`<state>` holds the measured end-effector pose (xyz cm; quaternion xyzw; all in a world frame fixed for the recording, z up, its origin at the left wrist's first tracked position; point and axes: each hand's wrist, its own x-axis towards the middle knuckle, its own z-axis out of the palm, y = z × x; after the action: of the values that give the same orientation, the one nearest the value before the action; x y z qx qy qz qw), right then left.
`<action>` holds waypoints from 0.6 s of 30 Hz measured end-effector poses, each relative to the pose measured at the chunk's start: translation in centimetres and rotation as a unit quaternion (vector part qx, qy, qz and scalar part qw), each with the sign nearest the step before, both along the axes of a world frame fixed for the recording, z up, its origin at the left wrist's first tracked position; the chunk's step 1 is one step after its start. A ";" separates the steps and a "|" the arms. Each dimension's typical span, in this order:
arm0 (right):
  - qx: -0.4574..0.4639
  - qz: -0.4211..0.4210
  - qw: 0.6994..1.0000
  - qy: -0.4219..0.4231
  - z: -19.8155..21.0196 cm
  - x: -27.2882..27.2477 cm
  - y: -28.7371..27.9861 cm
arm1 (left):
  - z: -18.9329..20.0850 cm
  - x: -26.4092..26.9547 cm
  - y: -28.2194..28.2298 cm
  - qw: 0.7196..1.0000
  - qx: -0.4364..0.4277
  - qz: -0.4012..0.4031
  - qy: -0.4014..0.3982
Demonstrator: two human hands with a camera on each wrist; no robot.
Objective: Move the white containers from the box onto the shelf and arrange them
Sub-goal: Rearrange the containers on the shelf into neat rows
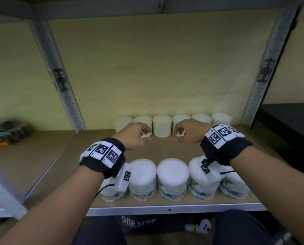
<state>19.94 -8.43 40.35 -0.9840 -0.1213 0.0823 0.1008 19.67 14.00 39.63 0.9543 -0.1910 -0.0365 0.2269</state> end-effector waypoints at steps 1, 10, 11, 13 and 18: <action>-0.002 -0.013 1.000 0.000 0.1 0.4 -1.4 | 0.2 0.6 -1.3 1.000 0.005 -0.005 -0.003; -0.011 -0.139 0.990 -0.007 0.4 4.6 -13.1 | 1.2 7.2 -13.9 0.998 0.005 -0.068 -0.004; -0.008 -0.151 0.988 -0.012 0.2 5.0 -14.0 | 1.1 7.9 -15.2 0.997 0.009 -0.074 -0.002; -0.009 -0.168 0.985 -0.021 -0.3 5.9 -15.7 | 0.6 9.4 -17.8 0.996 0.015 -0.083 -0.002; -0.020 -0.192 0.981 -0.021 -1.9 7.9 -18.6 | -1.4 12.7 -22.5 0.995 0.044 -0.086 0.004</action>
<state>27.86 -27.01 38.43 -0.9923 0.0698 0.0431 0.0929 32.38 -8.55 38.22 0.9432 -0.2698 -0.0676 0.1818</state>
